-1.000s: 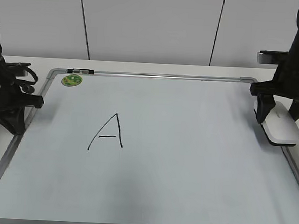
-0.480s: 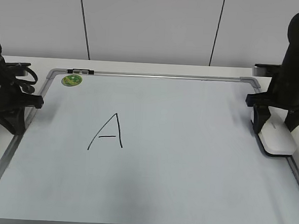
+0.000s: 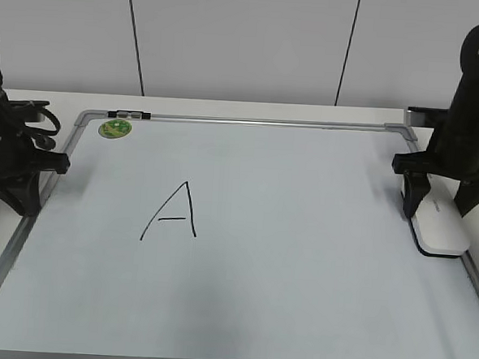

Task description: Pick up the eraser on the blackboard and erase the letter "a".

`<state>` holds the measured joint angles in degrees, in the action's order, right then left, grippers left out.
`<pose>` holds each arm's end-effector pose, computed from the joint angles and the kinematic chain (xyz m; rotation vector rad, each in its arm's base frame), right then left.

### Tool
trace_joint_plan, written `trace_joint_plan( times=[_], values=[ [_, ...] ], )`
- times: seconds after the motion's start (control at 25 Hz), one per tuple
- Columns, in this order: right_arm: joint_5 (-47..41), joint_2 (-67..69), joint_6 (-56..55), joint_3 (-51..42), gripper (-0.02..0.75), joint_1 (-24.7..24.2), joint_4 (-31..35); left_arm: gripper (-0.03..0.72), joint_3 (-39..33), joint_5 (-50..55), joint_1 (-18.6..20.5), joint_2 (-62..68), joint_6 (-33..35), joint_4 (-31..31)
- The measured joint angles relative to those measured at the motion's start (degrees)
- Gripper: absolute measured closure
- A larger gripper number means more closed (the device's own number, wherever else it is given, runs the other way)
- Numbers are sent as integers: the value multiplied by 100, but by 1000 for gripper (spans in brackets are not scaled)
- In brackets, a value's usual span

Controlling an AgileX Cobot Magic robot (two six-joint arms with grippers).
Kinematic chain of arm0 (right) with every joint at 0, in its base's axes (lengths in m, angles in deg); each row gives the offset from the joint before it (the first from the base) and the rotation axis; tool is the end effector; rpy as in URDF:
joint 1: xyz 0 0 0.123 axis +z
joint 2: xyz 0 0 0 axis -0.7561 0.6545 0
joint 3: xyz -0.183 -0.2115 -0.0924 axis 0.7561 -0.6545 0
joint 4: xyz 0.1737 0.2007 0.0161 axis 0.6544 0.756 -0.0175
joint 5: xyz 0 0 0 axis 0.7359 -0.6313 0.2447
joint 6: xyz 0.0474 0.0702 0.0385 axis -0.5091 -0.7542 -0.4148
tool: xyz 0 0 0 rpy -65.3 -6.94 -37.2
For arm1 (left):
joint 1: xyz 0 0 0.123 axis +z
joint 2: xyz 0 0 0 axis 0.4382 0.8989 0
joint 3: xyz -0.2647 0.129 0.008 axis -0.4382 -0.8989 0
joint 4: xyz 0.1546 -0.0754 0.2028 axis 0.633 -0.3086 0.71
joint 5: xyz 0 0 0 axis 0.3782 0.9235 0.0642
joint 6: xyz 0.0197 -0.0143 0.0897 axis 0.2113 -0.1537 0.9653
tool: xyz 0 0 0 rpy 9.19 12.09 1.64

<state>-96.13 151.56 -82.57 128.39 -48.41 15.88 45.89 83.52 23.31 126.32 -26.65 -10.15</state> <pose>0.4457 0.0081 0.1550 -0.0127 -3.0722 -0.0414 0.4108 -0.0257 0.1269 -0.1196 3.1201 -0.1107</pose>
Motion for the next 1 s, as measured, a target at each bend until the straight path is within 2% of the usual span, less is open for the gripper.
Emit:
trace_joint_plan(
  times=[0.2,0.48,0.56,0.64,0.72,0.84,0.88,1.0],
  values=[
    [0,15,0,0,85,0,80,633,0,0,0,0,0,0],
    [10,22,0,382,75,0,93,617,0,12,0,0,0,0],
    [10,22,0,471,75,0,52,559,0,19,0,0,0,28],
    [10,8,0,481,75,0,19,461,0,19,21,-10,0,98],
    [10,-41,0,481,75,0,0,322,0,37,21,-44,0,106],
    [10,-111,0,481,75,0,-28,157,0,39,21,-197,0,180],
    [10,-137,0,491,75,0,-41,122,0,39,21,-274,0,193],
    [10,-299,0,484,75,0,-41,82,0,94,21,-465,0,219]
  ],
)
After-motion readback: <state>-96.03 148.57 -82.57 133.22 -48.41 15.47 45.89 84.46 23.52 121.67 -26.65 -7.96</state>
